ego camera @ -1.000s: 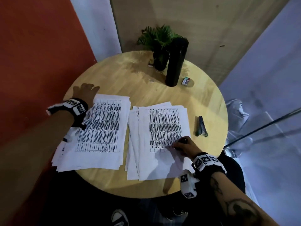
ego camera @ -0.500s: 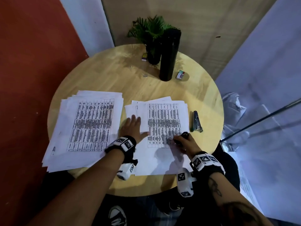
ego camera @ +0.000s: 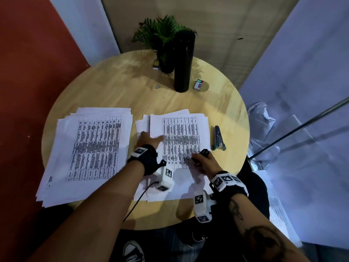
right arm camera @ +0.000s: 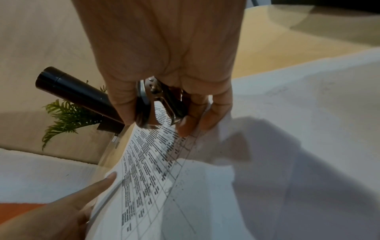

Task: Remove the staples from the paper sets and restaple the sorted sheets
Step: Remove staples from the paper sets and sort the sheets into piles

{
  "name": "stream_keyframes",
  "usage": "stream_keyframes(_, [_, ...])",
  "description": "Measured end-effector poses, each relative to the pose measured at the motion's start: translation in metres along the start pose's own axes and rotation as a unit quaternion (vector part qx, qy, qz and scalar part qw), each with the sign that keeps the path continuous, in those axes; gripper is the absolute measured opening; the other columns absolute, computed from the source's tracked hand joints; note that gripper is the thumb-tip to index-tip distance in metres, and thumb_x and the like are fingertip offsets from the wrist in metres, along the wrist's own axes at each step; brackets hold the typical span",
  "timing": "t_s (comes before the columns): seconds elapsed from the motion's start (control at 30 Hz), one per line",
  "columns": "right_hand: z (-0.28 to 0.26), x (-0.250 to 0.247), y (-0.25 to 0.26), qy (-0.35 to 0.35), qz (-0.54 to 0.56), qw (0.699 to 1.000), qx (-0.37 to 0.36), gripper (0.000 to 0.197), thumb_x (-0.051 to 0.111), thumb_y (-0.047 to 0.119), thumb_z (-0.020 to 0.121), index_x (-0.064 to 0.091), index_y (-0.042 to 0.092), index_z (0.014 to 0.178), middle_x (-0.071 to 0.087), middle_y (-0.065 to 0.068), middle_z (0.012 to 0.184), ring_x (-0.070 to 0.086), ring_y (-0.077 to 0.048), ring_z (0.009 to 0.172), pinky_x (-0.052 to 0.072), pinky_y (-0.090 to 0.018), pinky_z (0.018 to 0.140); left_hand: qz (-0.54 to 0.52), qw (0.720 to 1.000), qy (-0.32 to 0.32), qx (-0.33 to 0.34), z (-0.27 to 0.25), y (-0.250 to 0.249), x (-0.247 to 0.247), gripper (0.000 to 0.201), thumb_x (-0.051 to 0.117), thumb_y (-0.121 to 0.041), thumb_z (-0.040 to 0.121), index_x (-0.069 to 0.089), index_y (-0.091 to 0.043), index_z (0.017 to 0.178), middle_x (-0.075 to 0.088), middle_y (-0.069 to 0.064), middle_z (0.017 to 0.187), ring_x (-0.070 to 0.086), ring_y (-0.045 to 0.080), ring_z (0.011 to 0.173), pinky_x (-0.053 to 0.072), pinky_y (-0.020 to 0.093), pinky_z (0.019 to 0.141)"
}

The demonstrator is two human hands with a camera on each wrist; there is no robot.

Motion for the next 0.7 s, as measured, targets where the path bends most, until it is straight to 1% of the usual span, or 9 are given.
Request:
stream_keyframes(0.07, [0.001, -0.001, -0.001, 0.001, 0.006, 1.0, -0.003, 0.023, 0.07, 0.022, 0.081, 0.047, 0.019, 0.081, 0.058, -0.007, 0.077, 0.055, -0.018, 0.067, 0.043, -0.026, 0.06, 0.002, 1.0, 0.024, -0.005, 0.01, -0.006, -0.01, 0.064, 0.059, -0.042, 0.09, 0.047, 0.005, 0.131, 0.052, 0.022, 0.133, 0.054, 0.035, 0.118, 0.04, 0.029, 0.088])
stream_keyframes(0.17, [0.002, -0.002, -0.001, 0.003, 0.008, 1.0, -0.006, 0.022, 0.069, 0.021, 0.081, 0.048, 0.018, 0.084, 0.058, -0.007, 0.077, 0.054, -0.018, 0.067, 0.044, -0.027, 0.061, 0.015, 0.999, 0.037, 0.026, 0.022, -0.018, -0.023, 0.043, 0.066, -0.022, 0.087, 0.058, 0.008, 0.117, 0.061, 0.02, 0.122, 0.059, 0.033, 0.107, 0.045, 0.034, 0.089])
stream_keyframes(0.23, [0.002, -0.001, -0.001, 0.003, 0.01, 1.0, -0.011, 0.022, 0.069, 0.02, 0.082, 0.047, 0.017, 0.084, 0.057, -0.007, 0.076, 0.054, -0.018, 0.067, 0.045, -0.029, 0.062, 0.02, 0.997, 0.055, 0.041, 0.024, -0.021, -0.027, 0.036, 0.071, -0.009, 0.082, 0.06, 0.01, 0.109, 0.067, 0.018, 0.093, 0.06, 0.026, 0.077, 0.045, 0.03, 0.069])
stream_keyframes(0.3, [-0.001, 0.0, -0.001, 0.0, 0.008, 1.0, -0.017, 0.022, 0.069, 0.018, 0.082, 0.047, 0.017, 0.085, 0.057, -0.007, 0.078, 0.054, -0.019, 0.07, 0.047, -0.032, 0.069, 0.013, 0.996, 0.076, 0.039, 0.018, -0.024, -0.03, 0.031, 0.071, -0.001, 0.08, 0.06, 0.012, 0.106, 0.056, 0.008, 0.064, 0.047, 0.018, 0.054, 0.038, 0.024, 0.054])
stream_keyframes(0.37, [-0.005, -0.001, 0.001, -0.006, 0.006, 0.999, -0.036, 0.023, 0.071, 0.015, 0.08, 0.048, 0.014, 0.085, 0.057, -0.01, 0.079, 0.055, -0.021, 0.072, 0.046, -0.034, 0.07, 0.046, 0.994, 0.082, 0.06, 0.01, -0.03, -0.036, 0.009, 0.07, -0.001, 0.081, 0.064, 0.004, 0.086, 0.051, 0.003, 0.058, 0.045, 0.015, 0.051, 0.04, 0.021, 0.047])
stream_keyframes(0.4, [-0.009, -0.003, 0.004, -0.012, 0.007, 0.999, -0.046, 0.023, 0.071, 0.013, 0.08, 0.048, 0.013, 0.085, 0.057, -0.012, 0.079, 0.055, -0.022, 0.072, 0.046, -0.032, 0.068, 0.069, 0.991, 0.075, 0.082, 0.004, -0.034, -0.041, 0.013, 0.071, -0.003, 0.081, 0.06, -0.003, 0.073, 0.051, 0.001, 0.058, 0.046, 0.012, 0.052, 0.04, 0.015, 0.045])
stream_keyframes(0.47, [-0.017, -0.006, 0.013, -0.015, 0.021, 0.997, -0.069, 0.021, 0.069, 0.009, 0.081, 0.049, 0.012, 0.085, 0.058, -0.012, 0.078, 0.056, -0.019, 0.067, 0.047, -0.024, 0.06, 0.096, 0.983, 0.039, 0.149, -0.005, -0.038, -0.052, 0.028, 0.074, -0.006, 0.078, 0.051, -0.012, 0.063, 0.049, -0.002, 0.057, 0.046, 0.012, 0.056, 0.034, 0.01, 0.046])
stream_keyframes(0.57, [-0.033, -0.006, 0.046, -0.003, 0.019, 0.991, -0.129, 0.019, 0.065, 0.005, 0.084, 0.048, 0.01, 0.092, 0.058, -0.006, 0.077, 0.058, -0.013, 0.066, 0.044, -0.012, 0.051, 0.04, 0.969, -0.039, 0.241, -0.02, -0.037, -0.072, 0.038, 0.079, -0.005, 0.07, 0.045, -0.013, 0.055, 0.042, 0.003, 0.056, 0.038, 0.015, 0.062, 0.03, 0.021, 0.054])
stream_keyframes(0.7, [-0.053, -0.001, 0.105, -0.006, -0.026, 0.969, -0.244, 0.022, 0.068, 0.01, 0.083, 0.048, 0.018, 0.086, 0.056, -0.007, 0.087, 0.059, -0.013, 0.072, 0.043, -0.011, 0.058, -0.042, 0.947, -0.122, 0.293, -0.045, -0.038, -0.091, 0.017, 0.081, -0.012, 0.07, 0.068, 0.0, 0.072, 0.059, 0.008, 0.063, 0.05, 0.011, 0.062, 0.037, 0.025, 0.064])
Point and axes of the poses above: each hand's wrist, its own z-axis towards the middle knuckle, its own x-axis out of the palm, y = z × x, the point moved 4 cm from there along z, towards the middle knuckle
